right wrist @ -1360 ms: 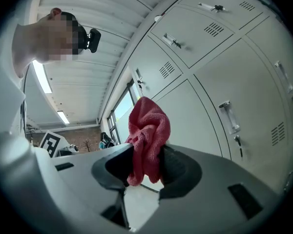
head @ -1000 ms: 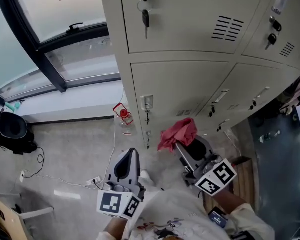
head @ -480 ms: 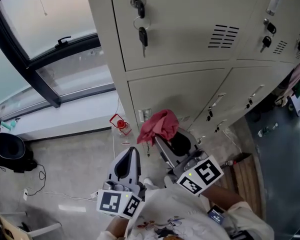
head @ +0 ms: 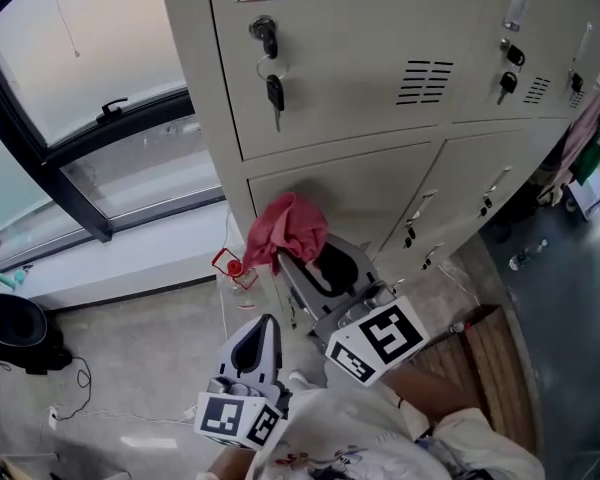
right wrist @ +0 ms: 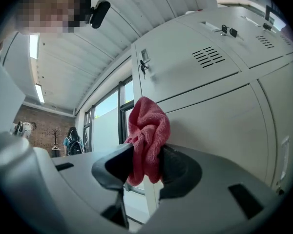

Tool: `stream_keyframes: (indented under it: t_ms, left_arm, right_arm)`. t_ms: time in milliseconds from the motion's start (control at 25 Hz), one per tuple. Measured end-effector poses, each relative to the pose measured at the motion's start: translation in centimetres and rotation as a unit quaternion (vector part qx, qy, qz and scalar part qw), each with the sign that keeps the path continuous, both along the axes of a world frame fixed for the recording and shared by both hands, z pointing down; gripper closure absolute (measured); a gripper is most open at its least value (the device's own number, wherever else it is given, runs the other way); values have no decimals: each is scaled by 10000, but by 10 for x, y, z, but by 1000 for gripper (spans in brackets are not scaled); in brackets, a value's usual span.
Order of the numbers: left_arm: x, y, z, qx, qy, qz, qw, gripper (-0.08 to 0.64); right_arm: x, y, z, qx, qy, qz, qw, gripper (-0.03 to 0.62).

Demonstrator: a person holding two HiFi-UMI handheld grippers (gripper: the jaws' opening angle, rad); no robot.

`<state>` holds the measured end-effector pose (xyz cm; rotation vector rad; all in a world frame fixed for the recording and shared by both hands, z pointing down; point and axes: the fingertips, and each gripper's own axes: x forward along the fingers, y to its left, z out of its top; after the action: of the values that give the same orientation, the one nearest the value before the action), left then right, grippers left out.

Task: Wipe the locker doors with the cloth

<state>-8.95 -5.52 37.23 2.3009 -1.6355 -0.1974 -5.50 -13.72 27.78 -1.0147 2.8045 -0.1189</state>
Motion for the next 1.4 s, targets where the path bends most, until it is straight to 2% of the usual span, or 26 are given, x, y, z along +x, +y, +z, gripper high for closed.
stream_keyframes:
  t_ms: [160,320,720,1400]
  left_arm:
    - [1,-2,-2,20,35,39,10000,557]
    - [-5,1,-5,45,27,-31,10000,557]
    - [-27,6,7,-120,80,-239,9996,557]
    - [-13,-3,12,-177,148,12,9997,557]
  right_arm:
    - [-11,-10,0,32,347,77,9994,446]
    - [-21,-18,3,-67,484,6,9988,446]
    - [-26,-29,2,-316,356,-119,9988,446]
    - [13,-46,5,-408,238,226,9986,443]
